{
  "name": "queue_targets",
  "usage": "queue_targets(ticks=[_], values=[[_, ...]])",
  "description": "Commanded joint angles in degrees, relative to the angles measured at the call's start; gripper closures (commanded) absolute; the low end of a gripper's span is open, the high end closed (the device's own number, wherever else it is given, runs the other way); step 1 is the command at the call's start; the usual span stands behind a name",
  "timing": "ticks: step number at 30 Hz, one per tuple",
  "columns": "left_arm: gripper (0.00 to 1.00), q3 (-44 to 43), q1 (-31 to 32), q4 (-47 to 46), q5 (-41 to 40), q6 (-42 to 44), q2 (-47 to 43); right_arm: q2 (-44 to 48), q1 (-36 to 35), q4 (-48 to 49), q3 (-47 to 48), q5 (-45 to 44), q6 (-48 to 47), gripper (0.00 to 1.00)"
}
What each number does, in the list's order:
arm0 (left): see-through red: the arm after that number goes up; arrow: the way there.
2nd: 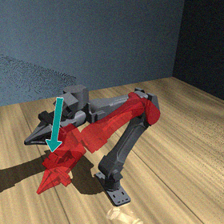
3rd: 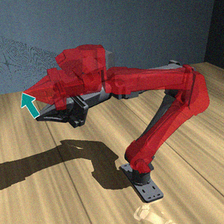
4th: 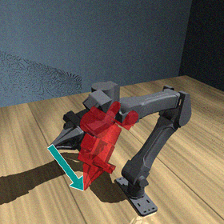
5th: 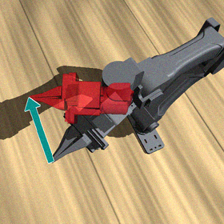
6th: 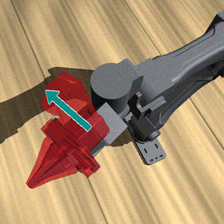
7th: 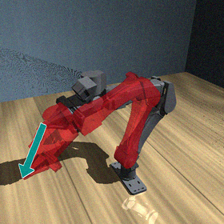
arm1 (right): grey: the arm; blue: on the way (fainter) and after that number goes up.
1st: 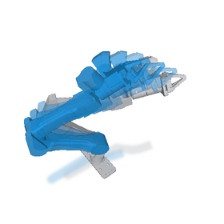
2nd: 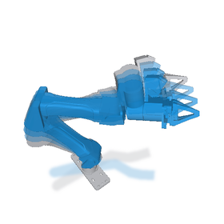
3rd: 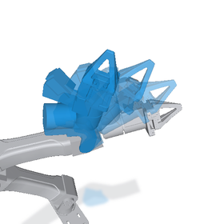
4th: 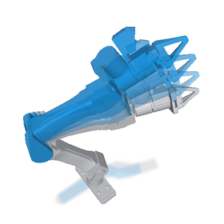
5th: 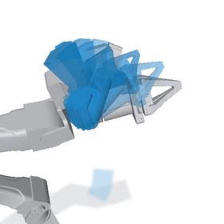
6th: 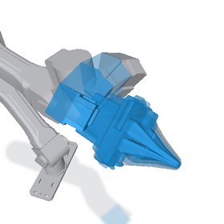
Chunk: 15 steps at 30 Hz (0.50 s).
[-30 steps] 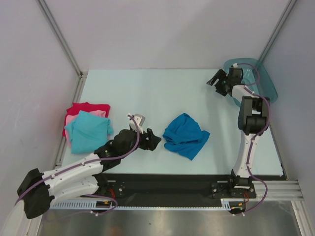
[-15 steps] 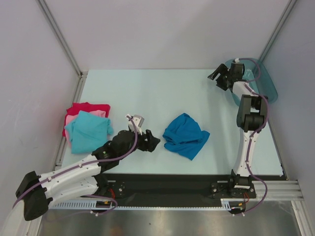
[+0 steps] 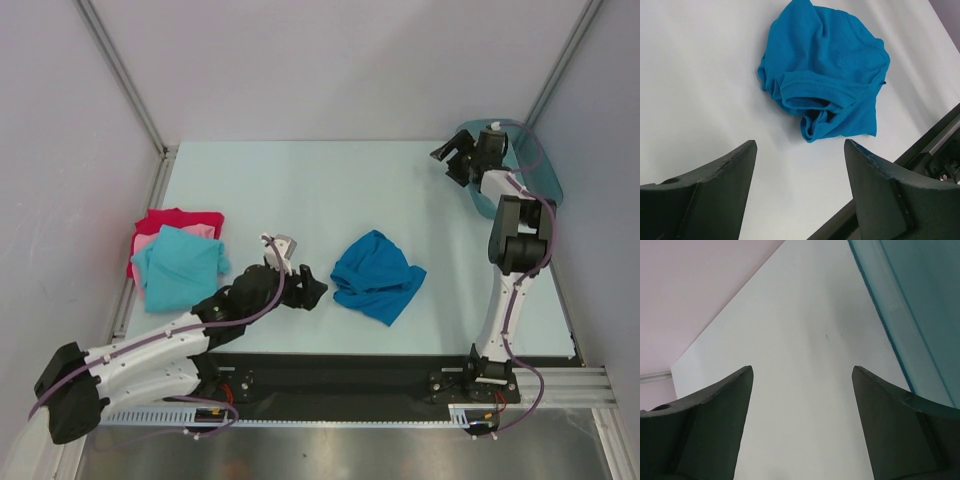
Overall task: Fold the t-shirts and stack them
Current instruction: Flatten the tshirt out
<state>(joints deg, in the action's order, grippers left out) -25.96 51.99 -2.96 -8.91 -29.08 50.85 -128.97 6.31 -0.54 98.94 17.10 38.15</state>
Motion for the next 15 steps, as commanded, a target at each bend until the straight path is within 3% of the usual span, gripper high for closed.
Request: queue_targets(ticks=[1,8,15], values=[[0.23,0.11,0.31,-4.85,-0.85,-0.89,2.84,9.24,-1.55,3.61,-4.17,-1.02,4.37,0.15],[0.23,-2.52,0.4,-8.63,-0.41,-1.24,9.0,24.71,-9.55,1.06,-13.67,-5.59,5.27,0.16],[0.23,-0.86,1.1,-10.83,0.38,-2.47,9.09,43.6,-16.93,0.98,-30.54,-11.29,5.89,0.15]])
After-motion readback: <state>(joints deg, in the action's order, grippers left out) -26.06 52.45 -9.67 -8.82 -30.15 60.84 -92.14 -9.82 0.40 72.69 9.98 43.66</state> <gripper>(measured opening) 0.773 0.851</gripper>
